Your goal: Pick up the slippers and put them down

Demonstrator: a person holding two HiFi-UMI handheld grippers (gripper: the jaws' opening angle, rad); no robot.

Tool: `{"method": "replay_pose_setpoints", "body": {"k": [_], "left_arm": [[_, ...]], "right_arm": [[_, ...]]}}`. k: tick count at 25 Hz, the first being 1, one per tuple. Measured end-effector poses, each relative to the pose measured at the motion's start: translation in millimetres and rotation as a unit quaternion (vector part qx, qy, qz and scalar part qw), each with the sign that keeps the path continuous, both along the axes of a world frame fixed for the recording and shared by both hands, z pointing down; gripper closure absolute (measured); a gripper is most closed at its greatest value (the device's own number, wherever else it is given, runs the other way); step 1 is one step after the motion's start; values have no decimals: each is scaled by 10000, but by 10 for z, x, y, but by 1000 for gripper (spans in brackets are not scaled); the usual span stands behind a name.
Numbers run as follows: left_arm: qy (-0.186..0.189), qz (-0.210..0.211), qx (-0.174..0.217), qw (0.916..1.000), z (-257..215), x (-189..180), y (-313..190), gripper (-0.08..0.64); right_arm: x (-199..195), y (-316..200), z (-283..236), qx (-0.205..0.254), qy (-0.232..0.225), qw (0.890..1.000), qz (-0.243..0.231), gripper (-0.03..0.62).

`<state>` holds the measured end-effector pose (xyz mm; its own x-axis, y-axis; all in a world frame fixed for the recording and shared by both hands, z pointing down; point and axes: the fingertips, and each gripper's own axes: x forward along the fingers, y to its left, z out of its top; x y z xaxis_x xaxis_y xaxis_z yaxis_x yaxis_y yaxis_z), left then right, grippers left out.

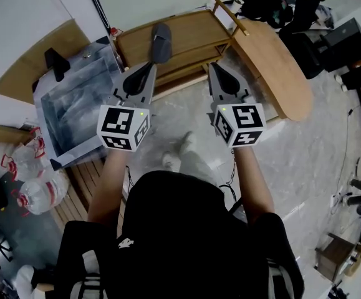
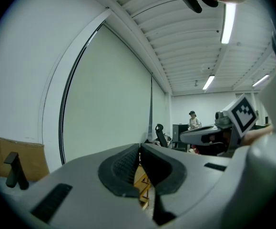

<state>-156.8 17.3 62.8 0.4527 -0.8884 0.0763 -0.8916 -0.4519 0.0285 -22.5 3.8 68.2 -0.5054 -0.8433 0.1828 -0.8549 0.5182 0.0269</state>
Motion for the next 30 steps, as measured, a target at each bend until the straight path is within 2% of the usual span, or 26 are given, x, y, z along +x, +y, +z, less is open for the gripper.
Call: {"method": "replay_pose_setpoints", "body": {"k": [16, 30], "left_arm": [[-41, -355, -203, 9992, 244, 0, -1094, 551], [-46, -810, -678, 9944, 608, 70, -2064, 551]], "right_arm": [[-97, -1243, 186, -107, -78, 9990, -435, 592], [-127, -2337, 461, -417, 11, 9938, -1028, 592]]}}
